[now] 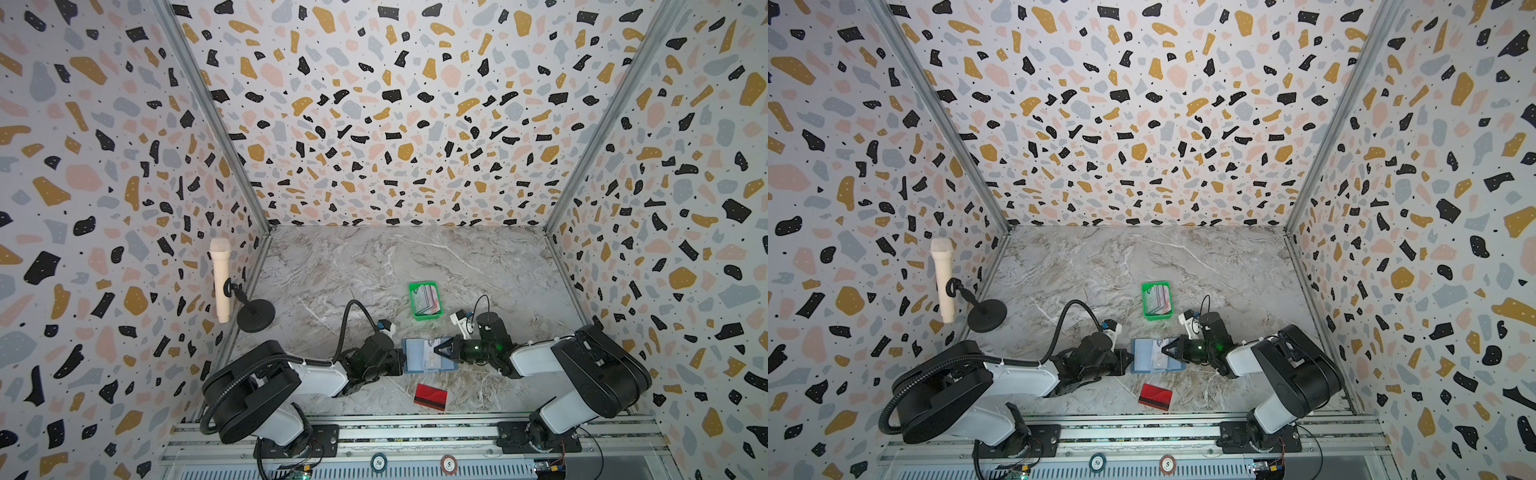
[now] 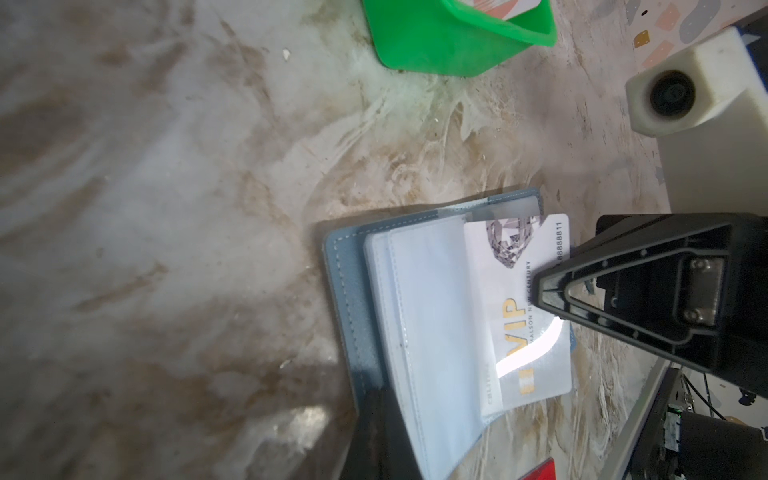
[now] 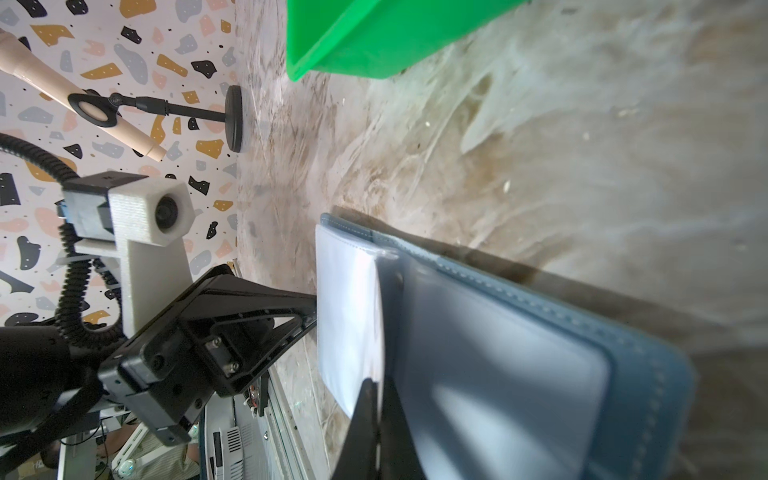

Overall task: Insert credit cards into a card holder
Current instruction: Insert the credit card into the card slot.

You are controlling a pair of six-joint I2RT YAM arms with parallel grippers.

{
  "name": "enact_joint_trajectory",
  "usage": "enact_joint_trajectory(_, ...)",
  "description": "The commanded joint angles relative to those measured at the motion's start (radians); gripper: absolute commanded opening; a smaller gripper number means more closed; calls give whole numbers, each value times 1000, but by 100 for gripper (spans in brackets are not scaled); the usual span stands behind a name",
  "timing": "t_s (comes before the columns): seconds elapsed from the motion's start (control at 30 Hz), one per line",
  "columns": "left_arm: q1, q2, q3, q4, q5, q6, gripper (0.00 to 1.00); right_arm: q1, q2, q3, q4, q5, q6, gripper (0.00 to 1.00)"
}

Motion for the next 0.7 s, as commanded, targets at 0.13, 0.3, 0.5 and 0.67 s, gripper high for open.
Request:
enact_joint_trajectory(0.13,11,23,3,-82,11,40,0,7,21,49,-79,-58,-73,0)
enact_joint_trajectory(0.3,12,33,11,-80,22,48,0,53,36,88,-152,19,-106,0)
enact_joint_trajectory(0.5,13,35,8,-72,35,47,0,107,74,106,-149,90,-79,0)
enact_joint_trajectory(0.67,12,30,5,-64,43,52,0,144,3,158,-299,204,-131,15)
